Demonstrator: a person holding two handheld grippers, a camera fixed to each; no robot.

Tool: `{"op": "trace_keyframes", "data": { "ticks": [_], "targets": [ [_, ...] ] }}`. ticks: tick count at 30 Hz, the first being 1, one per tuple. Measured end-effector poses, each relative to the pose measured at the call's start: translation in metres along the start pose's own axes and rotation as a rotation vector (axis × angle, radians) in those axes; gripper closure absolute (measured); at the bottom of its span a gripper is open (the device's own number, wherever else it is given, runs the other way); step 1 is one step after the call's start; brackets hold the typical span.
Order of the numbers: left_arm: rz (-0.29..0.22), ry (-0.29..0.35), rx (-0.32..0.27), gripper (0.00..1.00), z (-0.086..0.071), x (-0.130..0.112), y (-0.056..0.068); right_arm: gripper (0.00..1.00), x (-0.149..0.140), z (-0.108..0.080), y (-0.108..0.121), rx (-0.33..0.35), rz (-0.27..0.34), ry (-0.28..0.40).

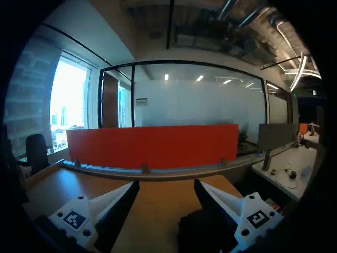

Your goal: Fold towel

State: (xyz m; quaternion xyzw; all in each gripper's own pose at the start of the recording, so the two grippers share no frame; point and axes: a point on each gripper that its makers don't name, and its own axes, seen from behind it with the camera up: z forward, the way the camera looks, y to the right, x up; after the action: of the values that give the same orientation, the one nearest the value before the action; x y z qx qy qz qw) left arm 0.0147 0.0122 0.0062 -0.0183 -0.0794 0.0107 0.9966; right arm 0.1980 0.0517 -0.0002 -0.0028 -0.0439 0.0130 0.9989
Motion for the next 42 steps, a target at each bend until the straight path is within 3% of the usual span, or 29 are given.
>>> {"op": "trace_keyframes", "data": {
  "ticks": [8,17,26,33,42],
  "targets": [
    [-0.026,0.027,0.007,0.07,0.000,0.007,-0.008,0.00,0.011,0.002,-0.038,0.015,0.009,0.020],
    [-0.034,0.040,0.012,0.07,0.001,0.000,-0.012,0.00,0.013,0.001,-0.043,-0.007,0.014,0.011],
    [-0.052,0.070,0.028,0.07,0.000,0.006,-0.015,0.00,0.021,0.004,-0.060,0.015,0.015,0.005],
    [-0.033,0.097,0.029,0.07,0.004,0.009,-0.011,0.00,0.021,0.004,-0.069,0.029,-0.011,-0.022],
    [-0.012,0.123,0.034,0.07,0.004,-0.010,-0.011,0.00,0.027,0.004,-0.081,0.039,0.000,-0.042]
  ]
}}
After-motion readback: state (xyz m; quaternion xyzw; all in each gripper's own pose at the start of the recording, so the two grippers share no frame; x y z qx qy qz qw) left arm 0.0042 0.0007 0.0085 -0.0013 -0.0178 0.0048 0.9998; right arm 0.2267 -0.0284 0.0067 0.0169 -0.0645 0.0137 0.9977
